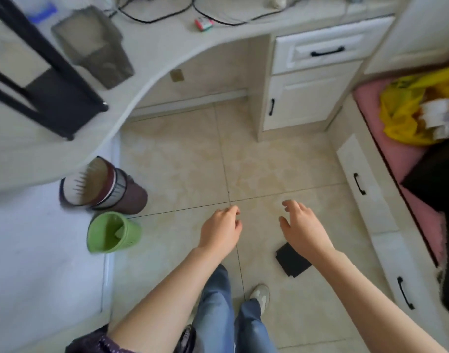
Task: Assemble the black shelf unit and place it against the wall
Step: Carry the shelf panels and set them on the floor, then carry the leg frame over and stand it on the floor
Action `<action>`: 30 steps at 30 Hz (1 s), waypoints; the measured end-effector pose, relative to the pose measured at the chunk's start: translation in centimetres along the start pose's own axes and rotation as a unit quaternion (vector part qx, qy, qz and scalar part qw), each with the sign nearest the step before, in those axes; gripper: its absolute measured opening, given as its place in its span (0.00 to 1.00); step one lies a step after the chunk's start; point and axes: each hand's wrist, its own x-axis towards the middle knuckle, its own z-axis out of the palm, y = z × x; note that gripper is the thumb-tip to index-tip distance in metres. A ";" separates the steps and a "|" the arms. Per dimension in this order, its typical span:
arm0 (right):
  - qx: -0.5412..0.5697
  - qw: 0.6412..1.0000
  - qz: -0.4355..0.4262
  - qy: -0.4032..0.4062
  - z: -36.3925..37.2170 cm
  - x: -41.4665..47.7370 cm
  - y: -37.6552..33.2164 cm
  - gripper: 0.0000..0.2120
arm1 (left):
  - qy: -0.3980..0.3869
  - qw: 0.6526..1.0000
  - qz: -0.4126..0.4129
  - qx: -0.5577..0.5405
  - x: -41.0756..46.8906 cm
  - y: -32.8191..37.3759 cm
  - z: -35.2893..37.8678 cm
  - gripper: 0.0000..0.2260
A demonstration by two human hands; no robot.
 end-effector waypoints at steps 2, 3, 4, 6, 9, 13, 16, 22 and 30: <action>0.002 1.000 -0.022 -0.011 -0.1 -0.1 -3.0 0.20 | 0.032 0.999 -0.013 0.009 -2.0 -2.0 -2.0 0.13; 0.006 0.999 -0.031 -0.018 0.0 -0.1 -4.5 0.20 | 0.049 0.999 -0.019 0.010 -2.9 -3.0 -3.0 0.13; 0.008 0.999 -0.041 -0.024 0.1 0.1 -6.1 0.20 | 0.067 0.997 -0.029 0.008 -3.6 -4.1 -4.0 0.13; 0.010 0.998 -0.057 -0.033 0.1 0.7 -9.5 0.19 | 0.104 0.993 -0.053 0.005 -4.6 -6.3 -6.2 0.12; 0.008 0.995 -0.092 -0.039 0.1 1.8 -14.7 0.18 | 0.150 0.985 -0.088 -0.010 -5.6 -9.7 -9.7 0.11; 0.004 0.991 -0.124 -0.054 0.3 3.3 -21.1 0.18 | 0.214 0.966 -0.129 -0.064 -6.1 -14.0 -14.0 0.10; 0.000 0.986 -0.157 -0.049 -0.1 5.2 -25.9 0.18 | 0.247 0.952 -0.159 -0.091 -5.7 -16.6 -17.2 0.10; 0.008 0.976 -0.218 -0.027 -1.3 8.2 -34.5 0.18 | 0.306 0.928 -0.169 -0.129 -4.1 -20.8 -22.8 0.10; 0.003 0.957 -0.290 -0.027 -3.0 12.3 -43.4 0.18 | 0.402 0.887 -0.182 -0.138 -0.4 -24.0 -30.0 0.19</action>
